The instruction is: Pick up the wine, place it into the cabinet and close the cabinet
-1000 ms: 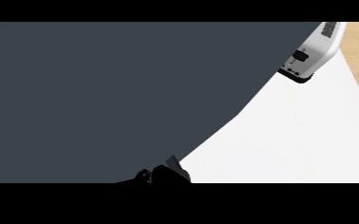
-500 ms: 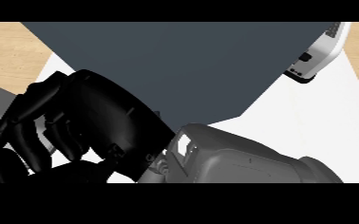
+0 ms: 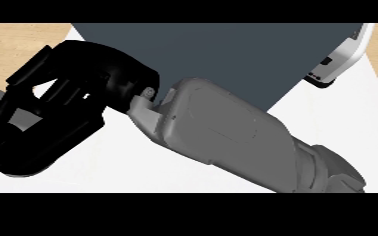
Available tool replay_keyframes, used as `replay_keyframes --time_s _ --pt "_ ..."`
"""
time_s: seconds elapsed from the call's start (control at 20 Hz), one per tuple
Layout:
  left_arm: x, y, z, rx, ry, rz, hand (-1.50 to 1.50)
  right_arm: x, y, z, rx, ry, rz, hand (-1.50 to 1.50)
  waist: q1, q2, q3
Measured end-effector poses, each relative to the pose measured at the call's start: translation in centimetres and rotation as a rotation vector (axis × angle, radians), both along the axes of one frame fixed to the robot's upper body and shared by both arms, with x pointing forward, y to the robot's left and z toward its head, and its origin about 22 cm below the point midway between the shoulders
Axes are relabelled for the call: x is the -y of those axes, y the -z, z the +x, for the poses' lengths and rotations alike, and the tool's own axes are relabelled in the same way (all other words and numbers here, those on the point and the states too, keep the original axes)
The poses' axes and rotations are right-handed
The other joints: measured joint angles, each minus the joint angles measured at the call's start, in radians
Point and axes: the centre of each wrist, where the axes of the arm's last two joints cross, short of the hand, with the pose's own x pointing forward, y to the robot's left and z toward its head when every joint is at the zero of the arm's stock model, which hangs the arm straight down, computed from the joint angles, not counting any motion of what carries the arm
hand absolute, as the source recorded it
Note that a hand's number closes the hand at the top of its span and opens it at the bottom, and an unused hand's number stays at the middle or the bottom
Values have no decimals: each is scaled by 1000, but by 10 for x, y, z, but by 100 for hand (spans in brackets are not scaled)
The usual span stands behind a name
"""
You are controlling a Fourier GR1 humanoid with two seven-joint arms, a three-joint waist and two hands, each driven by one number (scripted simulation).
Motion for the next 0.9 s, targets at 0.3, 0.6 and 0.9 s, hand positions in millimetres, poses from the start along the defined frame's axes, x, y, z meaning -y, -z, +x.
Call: replay_keyframes --time_s 0.3,0.6,0.9 --pt "-15 -7 -2 3 -24 7 -150 8 8 50 -7 88 55 150 -19 -6 -1" --pt "-20 -15 -6 8 -36 13 -150 7 21 68 75 152 98 150 -11 -27 -16" --pt "-18 -20 -2 2 4 7 -150 9 27 76 104 159 130 150 -17 -35 -31"
